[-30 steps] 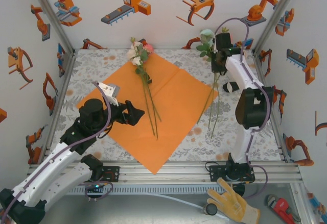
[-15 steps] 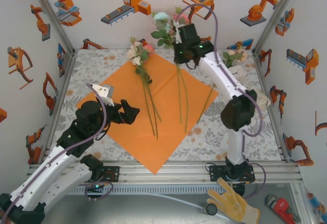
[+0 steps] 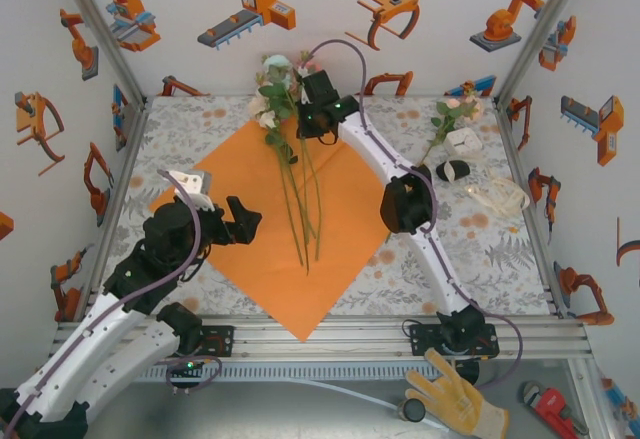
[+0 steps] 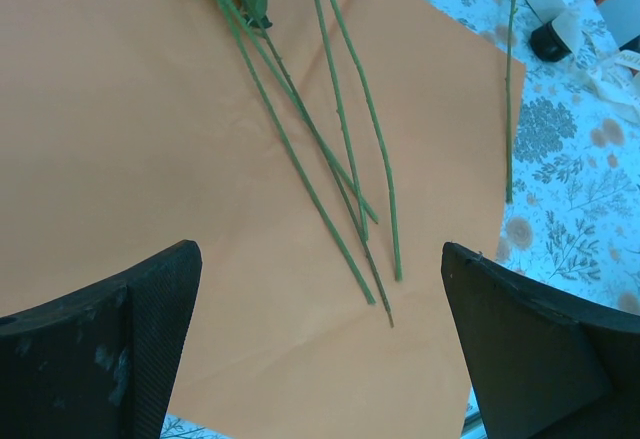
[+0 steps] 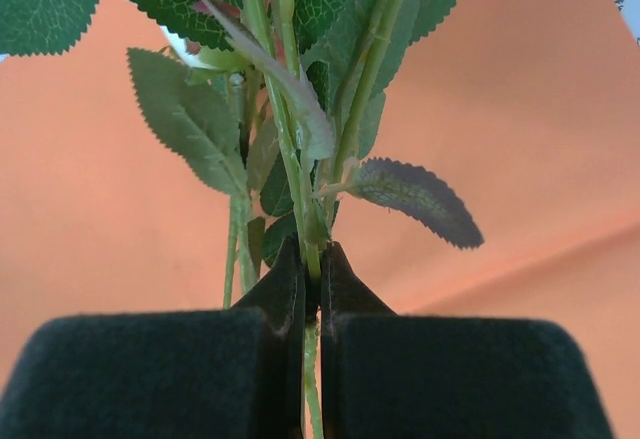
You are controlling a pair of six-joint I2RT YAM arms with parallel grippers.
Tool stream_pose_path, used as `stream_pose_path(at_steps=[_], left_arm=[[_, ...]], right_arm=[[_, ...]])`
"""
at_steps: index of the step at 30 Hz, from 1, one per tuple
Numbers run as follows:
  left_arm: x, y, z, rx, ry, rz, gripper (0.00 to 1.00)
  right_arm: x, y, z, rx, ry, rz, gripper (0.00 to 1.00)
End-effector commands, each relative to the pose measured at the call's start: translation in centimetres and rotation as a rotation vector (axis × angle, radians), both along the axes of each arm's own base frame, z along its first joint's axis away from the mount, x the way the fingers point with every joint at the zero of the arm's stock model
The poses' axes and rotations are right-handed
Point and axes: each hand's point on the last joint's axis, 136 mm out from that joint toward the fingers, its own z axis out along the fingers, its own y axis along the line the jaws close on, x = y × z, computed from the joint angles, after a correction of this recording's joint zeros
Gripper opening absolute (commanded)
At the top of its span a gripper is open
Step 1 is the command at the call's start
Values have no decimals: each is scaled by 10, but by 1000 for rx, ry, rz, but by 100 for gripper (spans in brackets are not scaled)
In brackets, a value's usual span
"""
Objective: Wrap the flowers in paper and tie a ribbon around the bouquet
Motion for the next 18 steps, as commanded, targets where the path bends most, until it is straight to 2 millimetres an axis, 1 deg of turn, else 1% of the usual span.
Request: stream_pose_path(at_steps=[1,4,7,9,10,12,13,15,18], left_arm=[[2,3,3,14,-9,15,97],[4,2,1,19,-3,17,97],[4,2,-2,25,4,15,97],[4,2,-5,31,10,17,97],[4,3,-6,34,13,18,97],[4,4,-6,32,13,21,97],[4,4,-7,32,13,22,97],[4,3,-6,26,13,19,97],[4,1,-5,16,11,15,97]], right_arm=[[18,13,17,98,-78,-13,3],[20,20,-3,114,-53,-8,16],[21,24,-14,134,-32,-16,20],[22,24,-17,143,-23,-25,26],[22,24,-15,144,-21,-28,29],[20,21,-9,141,-22,-34,32],[19,19,-4,134,-24,-39,35],[15,13,10,124,-31,-43,42],[7,3,34,109,-52,-46,47]])
